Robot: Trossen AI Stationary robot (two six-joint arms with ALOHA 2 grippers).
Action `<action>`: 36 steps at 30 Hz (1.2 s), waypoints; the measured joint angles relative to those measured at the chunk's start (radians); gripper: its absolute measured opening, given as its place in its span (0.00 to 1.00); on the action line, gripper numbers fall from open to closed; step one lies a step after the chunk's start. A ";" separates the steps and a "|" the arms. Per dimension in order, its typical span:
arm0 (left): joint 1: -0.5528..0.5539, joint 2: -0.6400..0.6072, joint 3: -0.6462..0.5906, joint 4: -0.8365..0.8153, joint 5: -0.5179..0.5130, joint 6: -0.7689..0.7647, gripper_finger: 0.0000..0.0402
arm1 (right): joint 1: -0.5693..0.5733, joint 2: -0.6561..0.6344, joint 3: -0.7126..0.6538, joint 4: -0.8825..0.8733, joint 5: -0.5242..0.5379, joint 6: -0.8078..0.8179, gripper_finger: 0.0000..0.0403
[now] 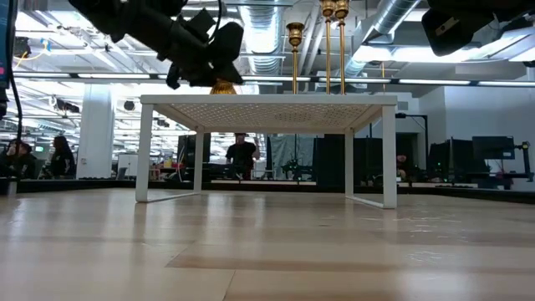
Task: Pick & Place candle stick holders
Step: Put the top brown vase candle holder on the shelf
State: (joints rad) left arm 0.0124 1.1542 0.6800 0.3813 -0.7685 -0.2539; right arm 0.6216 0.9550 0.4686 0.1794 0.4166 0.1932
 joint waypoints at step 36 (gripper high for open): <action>0.001 0.002 -0.066 0.112 0.024 -0.041 0.58 | 0.000 0.000 0.000 0.000 0.000 0.000 0.00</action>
State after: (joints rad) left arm 0.0132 1.1557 0.6140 0.4936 -0.7441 -0.2953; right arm 0.6216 0.9550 0.4686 0.1791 0.4164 0.1932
